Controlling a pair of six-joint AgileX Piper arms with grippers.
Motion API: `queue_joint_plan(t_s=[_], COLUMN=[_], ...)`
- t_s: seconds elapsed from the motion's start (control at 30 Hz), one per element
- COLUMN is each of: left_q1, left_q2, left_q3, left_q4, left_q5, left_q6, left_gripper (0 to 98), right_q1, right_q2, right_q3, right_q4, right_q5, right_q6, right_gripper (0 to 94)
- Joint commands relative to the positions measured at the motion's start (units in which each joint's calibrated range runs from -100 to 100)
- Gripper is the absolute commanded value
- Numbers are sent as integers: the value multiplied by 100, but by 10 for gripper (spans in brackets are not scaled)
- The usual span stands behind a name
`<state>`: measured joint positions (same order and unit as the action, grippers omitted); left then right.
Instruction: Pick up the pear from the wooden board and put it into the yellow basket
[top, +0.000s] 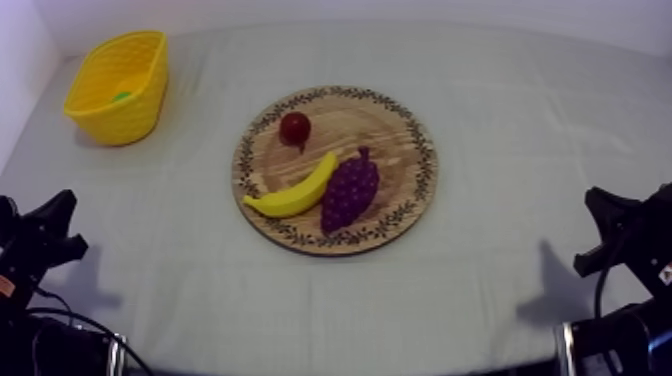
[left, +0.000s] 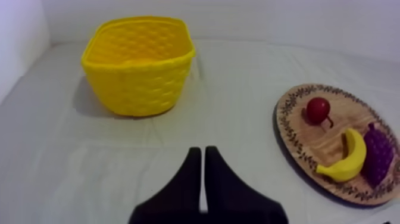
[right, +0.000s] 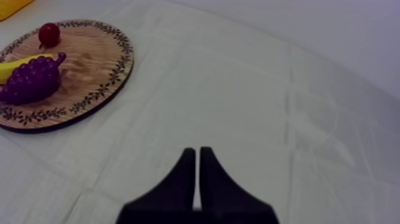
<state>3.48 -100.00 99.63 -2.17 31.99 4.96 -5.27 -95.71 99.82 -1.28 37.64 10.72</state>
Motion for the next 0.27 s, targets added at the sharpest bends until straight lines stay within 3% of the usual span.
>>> queue_joint_plan(t_s=[0.0, 0.23], left_q1=[2, 3], left_q2=[0, 0], left_q3=[10, 14], left_q4=[-9, -19], left_q5=[8, -5], left_q6=[455, 485], left_gripper=[1, 1], right_q1=[-1, -1], right_q2=[-4, -4], right_q3=[-5, -5], right_q4=[-1, -1], right_q5=[2, 2], right_q6=[-4, -3], right_gripper=[4, 4])
